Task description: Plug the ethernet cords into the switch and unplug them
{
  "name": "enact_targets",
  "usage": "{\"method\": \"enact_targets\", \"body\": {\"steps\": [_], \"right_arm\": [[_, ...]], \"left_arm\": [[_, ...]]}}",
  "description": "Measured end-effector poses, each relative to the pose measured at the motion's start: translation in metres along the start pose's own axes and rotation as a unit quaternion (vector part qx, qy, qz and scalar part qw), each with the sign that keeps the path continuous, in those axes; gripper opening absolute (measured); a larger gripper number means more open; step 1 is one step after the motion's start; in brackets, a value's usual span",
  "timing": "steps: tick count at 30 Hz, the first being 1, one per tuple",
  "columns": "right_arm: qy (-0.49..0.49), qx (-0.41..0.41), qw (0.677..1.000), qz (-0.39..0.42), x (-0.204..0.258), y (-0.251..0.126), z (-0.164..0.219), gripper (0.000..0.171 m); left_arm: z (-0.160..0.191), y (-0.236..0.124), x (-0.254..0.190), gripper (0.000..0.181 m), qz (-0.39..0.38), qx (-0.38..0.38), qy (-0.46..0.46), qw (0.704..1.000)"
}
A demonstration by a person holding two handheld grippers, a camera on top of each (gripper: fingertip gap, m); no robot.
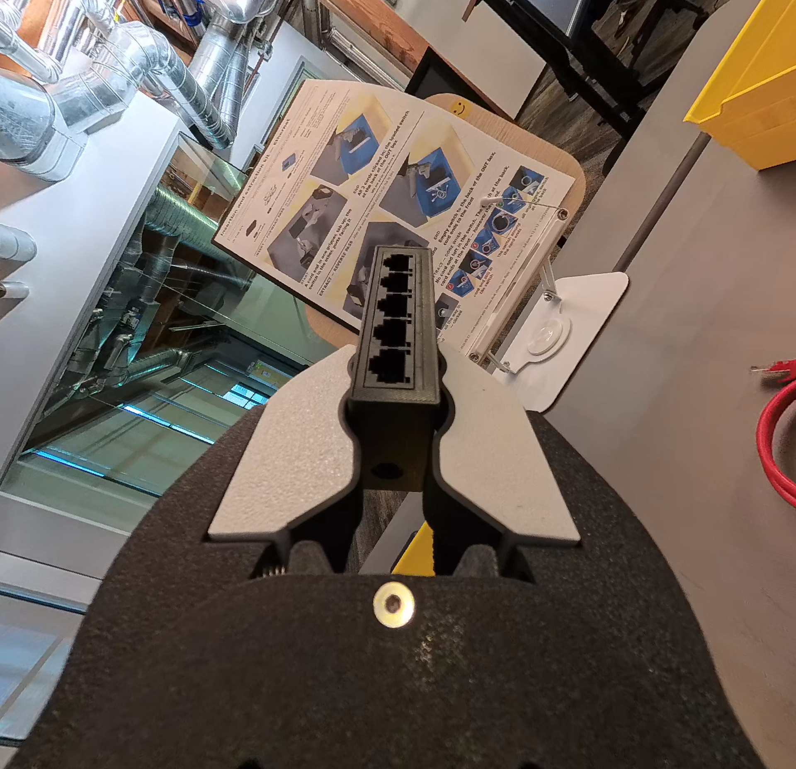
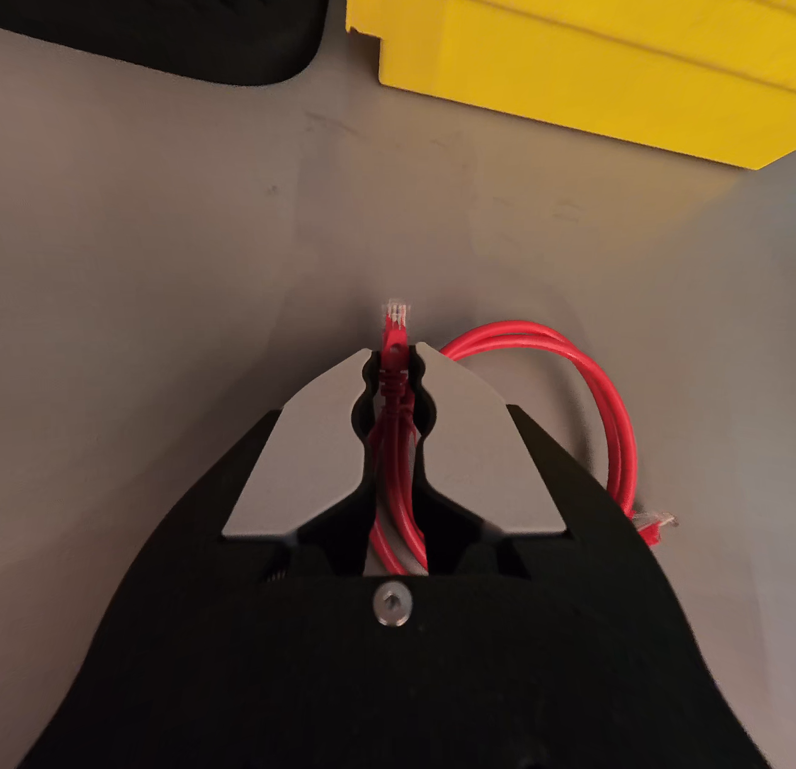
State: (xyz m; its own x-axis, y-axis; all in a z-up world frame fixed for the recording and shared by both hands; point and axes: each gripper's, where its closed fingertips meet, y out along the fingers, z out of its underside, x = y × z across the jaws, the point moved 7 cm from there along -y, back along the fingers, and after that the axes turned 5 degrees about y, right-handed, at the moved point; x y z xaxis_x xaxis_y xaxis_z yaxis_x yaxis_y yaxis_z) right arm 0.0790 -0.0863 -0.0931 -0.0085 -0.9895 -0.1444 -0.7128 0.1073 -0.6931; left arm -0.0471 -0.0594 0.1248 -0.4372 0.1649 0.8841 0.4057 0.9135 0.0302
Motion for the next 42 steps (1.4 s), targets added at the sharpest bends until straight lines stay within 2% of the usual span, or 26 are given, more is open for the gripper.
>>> {"method": "enact_targets", "body": {"steps": [7, 10, 15, 20, 24, 32, 42], "right_arm": [[0.020, -0.014, 1.000, -0.007, -0.003, 0.007, 0.007, 0.017], [0.017, -0.015, 1.000, -0.005, -0.007, -0.004, 0.006, 0.022], [0.057, -0.023, 0.998, -0.023, -0.012, -0.027, 0.007, 0.023], [0.094, -0.014, 0.994, -0.061, -0.010, -0.015, 0.016, 0.025], [0.084, 0.011, 0.996, -0.041, -0.011, -0.006, 0.024, 0.027], [0.105, -0.001, 0.994, -0.038, -0.011, -0.002, 0.022, 0.020], [0.080, -0.006, 0.997, -0.020, -0.013, -0.009, 0.015, 0.017]], "left_arm": [[0.000, 0.002, -0.002, 0.030, 0.004, 0.003, 0.002, 1.000], [0.001, 0.001, -0.001, 0.030, 0.003, 0.004, 0.001, 1.000], [0.001, 0.000, 0.001, 0.030, 0.002, 0.003, -0.002, 1.000], [0.002, 0.002, 0.000, 0.029, 0.004, 0.006, 0.000, 1.000], [0.001, 0.001, 0.000, 0.030, 0.004, 0.004, -0.001, 1.000], [0.003, 0.002, -0.001, 0.029, 0.006, 0.008, 0.000, 1.000], [0.004, 0.006, -0.006, 0.029, 0.007, 0.016, 0.012, 1.000]]}}
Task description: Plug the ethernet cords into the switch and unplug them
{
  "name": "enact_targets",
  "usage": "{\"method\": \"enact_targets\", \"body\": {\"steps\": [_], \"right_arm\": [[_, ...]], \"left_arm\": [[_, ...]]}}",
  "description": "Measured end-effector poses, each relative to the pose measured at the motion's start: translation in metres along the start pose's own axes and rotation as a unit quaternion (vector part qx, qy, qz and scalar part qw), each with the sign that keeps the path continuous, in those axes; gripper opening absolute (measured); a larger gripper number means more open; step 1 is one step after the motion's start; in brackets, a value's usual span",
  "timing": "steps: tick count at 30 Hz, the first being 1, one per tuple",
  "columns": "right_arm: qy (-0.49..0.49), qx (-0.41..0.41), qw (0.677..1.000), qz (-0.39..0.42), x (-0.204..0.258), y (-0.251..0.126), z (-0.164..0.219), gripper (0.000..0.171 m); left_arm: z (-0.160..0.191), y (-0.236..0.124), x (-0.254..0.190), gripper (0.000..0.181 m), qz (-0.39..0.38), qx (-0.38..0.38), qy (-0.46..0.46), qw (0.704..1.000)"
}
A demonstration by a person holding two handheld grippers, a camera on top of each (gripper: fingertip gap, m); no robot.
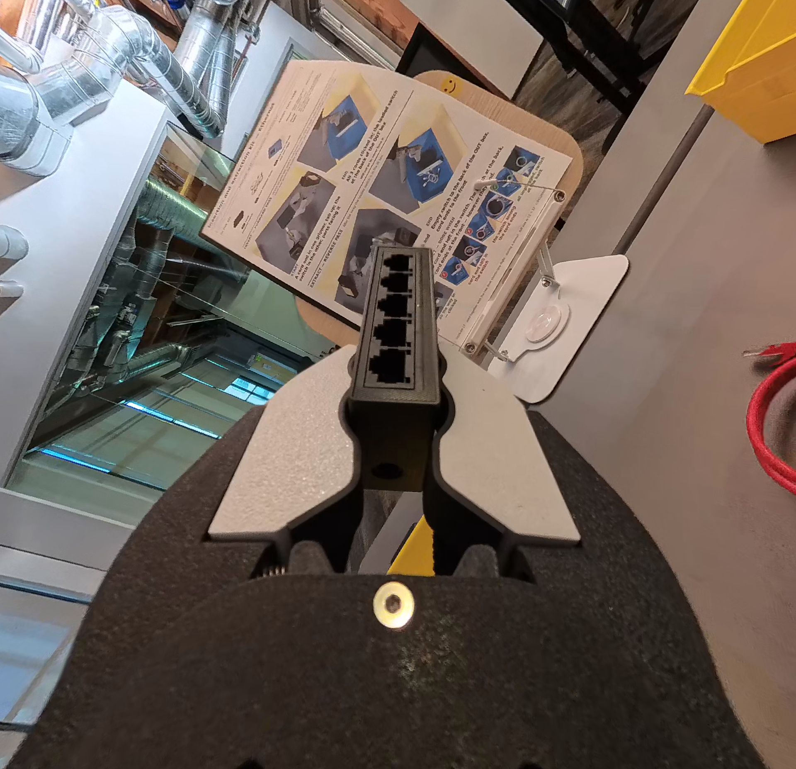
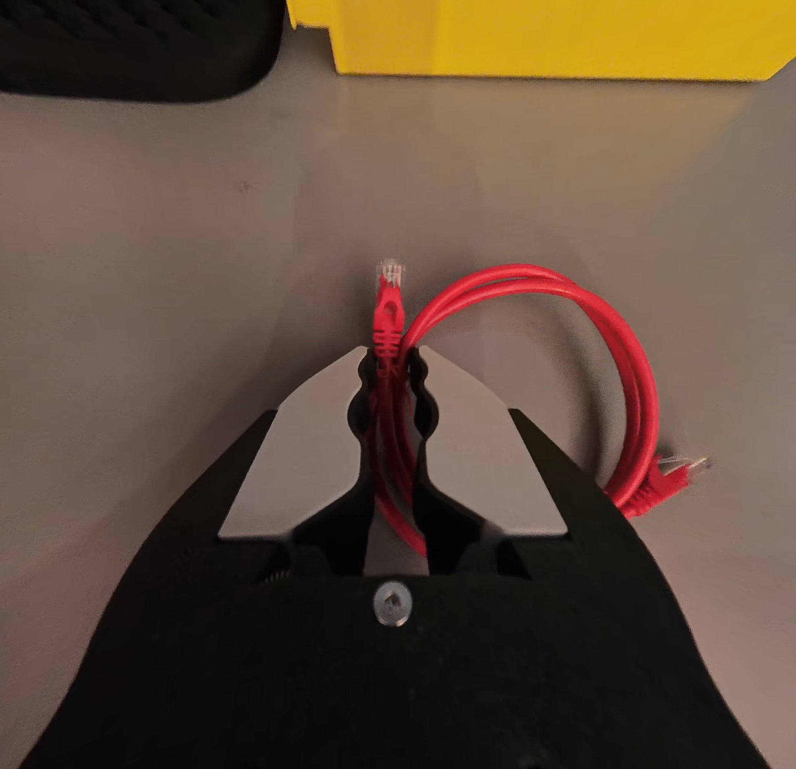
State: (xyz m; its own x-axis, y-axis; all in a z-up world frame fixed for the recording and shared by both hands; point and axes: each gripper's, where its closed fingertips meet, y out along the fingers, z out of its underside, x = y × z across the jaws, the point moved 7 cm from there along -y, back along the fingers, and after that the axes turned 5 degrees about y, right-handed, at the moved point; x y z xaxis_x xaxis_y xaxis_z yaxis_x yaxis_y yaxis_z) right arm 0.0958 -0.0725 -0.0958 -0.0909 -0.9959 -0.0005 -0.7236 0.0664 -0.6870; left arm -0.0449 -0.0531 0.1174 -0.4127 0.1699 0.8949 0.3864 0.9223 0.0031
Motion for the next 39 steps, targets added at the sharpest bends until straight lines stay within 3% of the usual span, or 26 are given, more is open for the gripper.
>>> {"method": "enact_targets", "body": {"steps": [6, 13, 19, 23, 39], "right_arm": [[0.018, -0.067, 0.996, 0.050, -0.020, -0.049, -0.020, 0.016], [0.031, -0.191, 0.973, 0.122, -0.032, -0.159, -0.078, 0.016], [0.022, -0.196, 0.956, 0.215, -0.024, -0.228, -0.109, 0.016], [0.056, -0.183, 0.958, 0.212, -0.026, -0.229, -0.095, 0.016], [0.147, -0.038, 0.972, 0.178, -0.049, -0.173, -0.065, 0.016]], "left_arm": [[0.003, 0.009, -0.008, 0.029, 0.012, 0.003, -0.006, 1.000], [-0.001, 0.020, -0.022, 0.029, 0.005, 0.011, 0.016, 1.000], [-0.009, 0.024, -0.033, 0.029, -0.006, 0.009, 0.052, 0.999], [-0.015, 0.027, -0.044, 0.029, -0.008, 0.018, 0.089, 0.996], [-0.031, 0.039, -0.087, 0.030, 0.020, 0.048, 0.201, 0.978]]}}
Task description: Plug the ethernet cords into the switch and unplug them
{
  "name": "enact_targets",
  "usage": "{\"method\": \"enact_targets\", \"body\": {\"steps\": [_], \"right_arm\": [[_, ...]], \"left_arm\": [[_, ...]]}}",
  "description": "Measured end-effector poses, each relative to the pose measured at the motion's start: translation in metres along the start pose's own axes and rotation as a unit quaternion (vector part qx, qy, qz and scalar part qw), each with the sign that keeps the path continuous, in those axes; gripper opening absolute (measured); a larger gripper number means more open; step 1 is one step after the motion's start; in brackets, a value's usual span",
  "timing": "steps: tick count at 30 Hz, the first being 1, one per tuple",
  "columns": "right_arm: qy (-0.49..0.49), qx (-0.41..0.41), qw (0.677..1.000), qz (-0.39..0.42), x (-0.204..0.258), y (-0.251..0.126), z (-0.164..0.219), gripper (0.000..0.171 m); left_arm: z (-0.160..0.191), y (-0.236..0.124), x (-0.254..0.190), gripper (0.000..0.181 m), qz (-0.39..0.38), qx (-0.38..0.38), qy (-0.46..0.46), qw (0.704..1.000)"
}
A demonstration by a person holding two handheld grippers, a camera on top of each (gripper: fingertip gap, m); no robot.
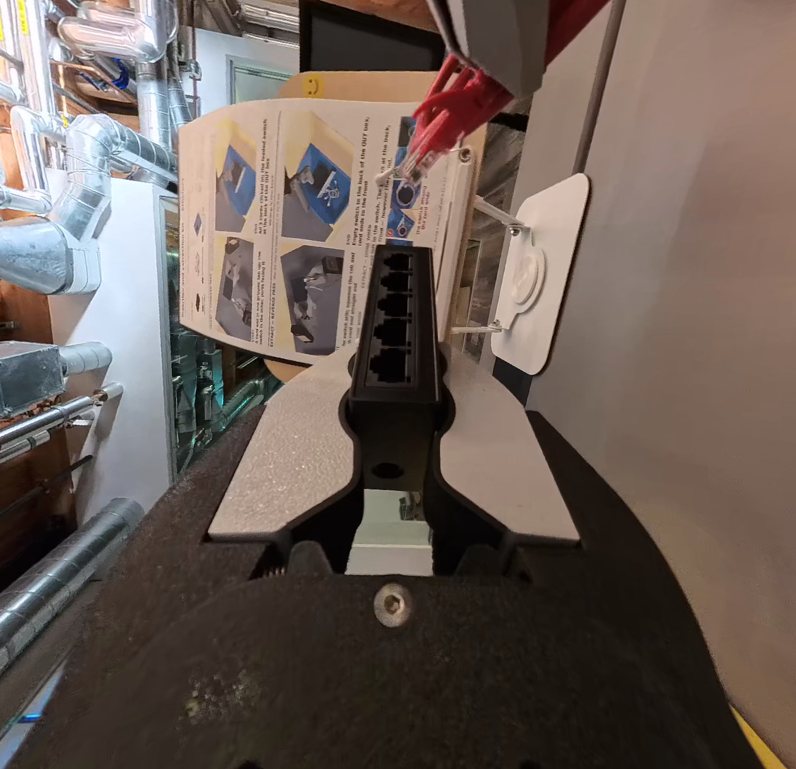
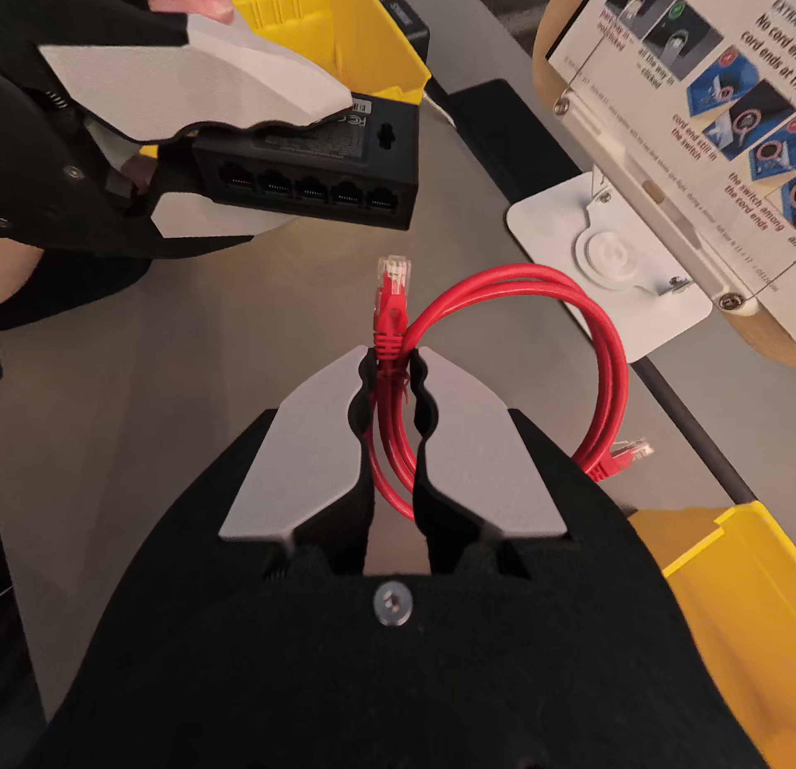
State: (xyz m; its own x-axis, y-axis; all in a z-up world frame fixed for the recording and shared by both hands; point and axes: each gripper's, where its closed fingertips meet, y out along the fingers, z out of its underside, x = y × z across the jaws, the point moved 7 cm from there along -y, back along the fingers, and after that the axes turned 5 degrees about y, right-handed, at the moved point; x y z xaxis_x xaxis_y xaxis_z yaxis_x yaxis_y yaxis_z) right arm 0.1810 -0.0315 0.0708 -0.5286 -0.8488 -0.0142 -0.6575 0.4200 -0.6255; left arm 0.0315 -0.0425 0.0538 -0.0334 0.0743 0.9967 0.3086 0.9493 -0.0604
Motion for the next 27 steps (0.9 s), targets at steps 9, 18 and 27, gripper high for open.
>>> {"method": "enact_targets", "body": {"steps": [9, 18, 27], "right_arm": [[0.004, 0.056, 0.998, -0.004, -0.001, 0.013, 0.011, 0.016], [0.008, 0.102, 0.995, -0.010, -0.001, 0.023, 0.021, 0.016], [0.020, 0.144, 0.989, -0.018, -0.004, 0.029, 0.032, 0.017]], "left_arm": [[-0.014, 0.005, -0.020, 0.030, 0.030, -0.004, 0.039, 0.999], [-0.024, 0.007, -0.032, 0.030, 0.045, -0.012, 0.063, 0.997], [-0.033, 0.008, -0.044, 0.029, 0.058, -0.020, 0.086, 0.994]]}}
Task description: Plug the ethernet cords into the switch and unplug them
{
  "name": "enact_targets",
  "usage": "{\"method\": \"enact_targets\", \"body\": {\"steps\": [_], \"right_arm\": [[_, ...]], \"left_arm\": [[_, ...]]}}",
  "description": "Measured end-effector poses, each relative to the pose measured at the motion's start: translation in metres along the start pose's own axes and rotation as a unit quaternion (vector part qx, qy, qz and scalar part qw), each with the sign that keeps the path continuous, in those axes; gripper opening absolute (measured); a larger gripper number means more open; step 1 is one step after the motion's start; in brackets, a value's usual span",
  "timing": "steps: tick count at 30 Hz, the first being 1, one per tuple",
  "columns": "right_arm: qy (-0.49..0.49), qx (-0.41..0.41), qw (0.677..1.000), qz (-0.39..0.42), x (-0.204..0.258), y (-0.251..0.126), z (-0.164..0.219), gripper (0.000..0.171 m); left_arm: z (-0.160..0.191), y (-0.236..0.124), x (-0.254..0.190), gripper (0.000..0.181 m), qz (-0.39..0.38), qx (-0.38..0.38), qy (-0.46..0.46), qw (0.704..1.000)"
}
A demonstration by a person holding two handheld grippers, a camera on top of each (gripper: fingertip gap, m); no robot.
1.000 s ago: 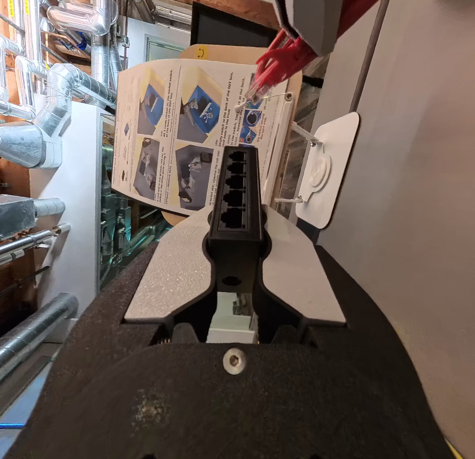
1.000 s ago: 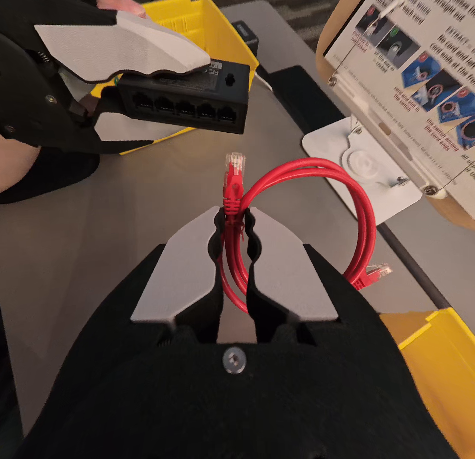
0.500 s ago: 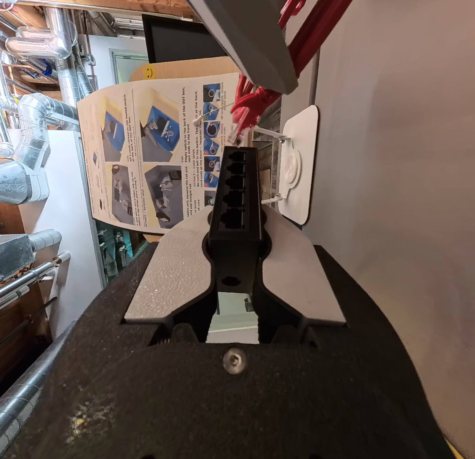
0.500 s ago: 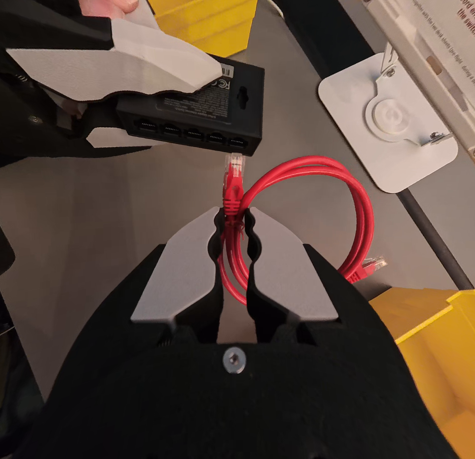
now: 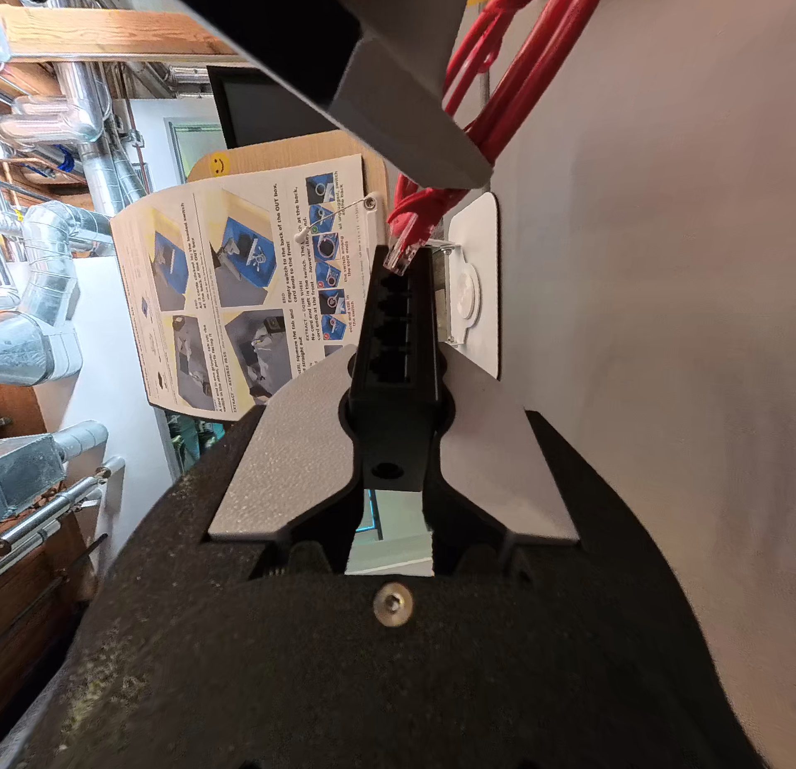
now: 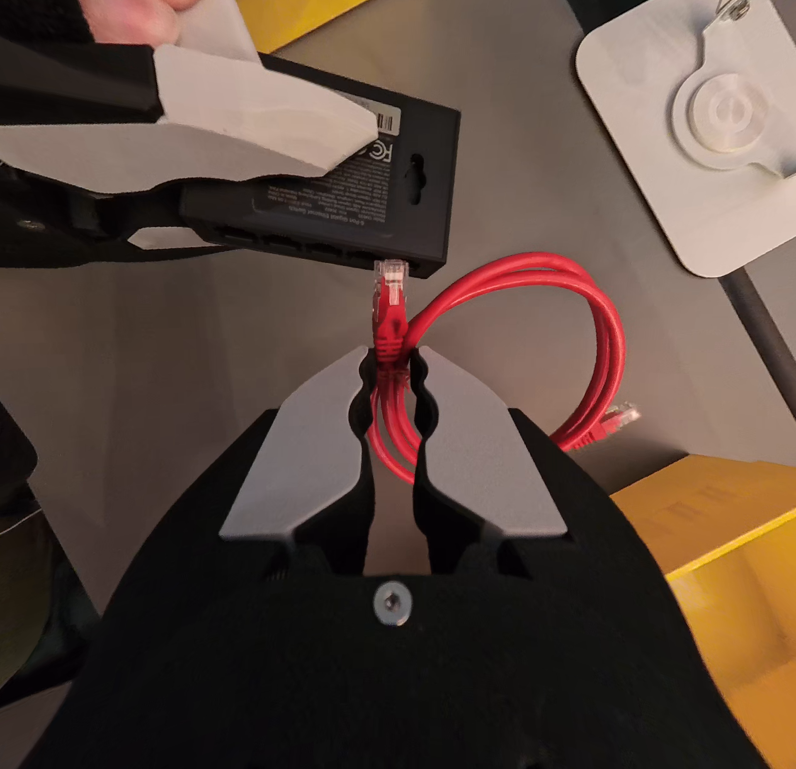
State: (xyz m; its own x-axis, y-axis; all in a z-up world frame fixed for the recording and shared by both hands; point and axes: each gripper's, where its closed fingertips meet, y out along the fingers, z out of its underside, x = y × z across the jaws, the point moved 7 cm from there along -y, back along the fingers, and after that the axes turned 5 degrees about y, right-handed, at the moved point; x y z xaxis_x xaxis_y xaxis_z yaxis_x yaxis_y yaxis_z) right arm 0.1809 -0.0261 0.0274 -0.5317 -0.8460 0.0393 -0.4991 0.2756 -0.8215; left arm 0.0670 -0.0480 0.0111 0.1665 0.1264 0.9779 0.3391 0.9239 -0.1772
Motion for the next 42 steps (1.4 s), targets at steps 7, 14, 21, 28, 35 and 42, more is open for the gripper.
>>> {"method": "enact_targets", "body": {"steps": [7, 14, 21, 28, 35, 42], "right_arm": [[0.004, 0.025, 1.000, -0.002, -0.002, 0.005, 0.005, 0.016], [0.014, 0.034, 0.999, -0.001, -0.005, 0.008, 0.008, 0.016], [0.025, 0.058, 0.998, 0.000, -0.006, 0.015, 0.011, 0.016], [0.036, 0.062, 0.997, -0.005, -0.008, 0.020, 0.012, 0.016], [0.007, 0.001, 1.000, -0.015, -0.008, 0.011, 0.004, 0.016], [0.001, -0.101, 0.995, -0.024, -0.008, -0.001, -0.010, 0.016]], "left_arm": [[-0.005, 0.001, -0.004, 0.029, 0.005, 0.002, 0.019, 1.000], [-0.008, 0.001, -0.006, 0.029, 0.006, 0.002, 0.029, 1.000], [-0.015, 0.002, -0.015, 0.029, 0.017, 0.003, 0.069, 0.997], [-0.020, 0.002, -0.023, 0.029, 0.036, -0.009, 0.087, 0.996], [-0.007, 0.001, -0.013, 0.029, 0.045, -0.028, 0.015, 0.998], [0.009, -0.002, 0.003, 0.030, 0.032, -0.030, -0.056, 0.998]]}}
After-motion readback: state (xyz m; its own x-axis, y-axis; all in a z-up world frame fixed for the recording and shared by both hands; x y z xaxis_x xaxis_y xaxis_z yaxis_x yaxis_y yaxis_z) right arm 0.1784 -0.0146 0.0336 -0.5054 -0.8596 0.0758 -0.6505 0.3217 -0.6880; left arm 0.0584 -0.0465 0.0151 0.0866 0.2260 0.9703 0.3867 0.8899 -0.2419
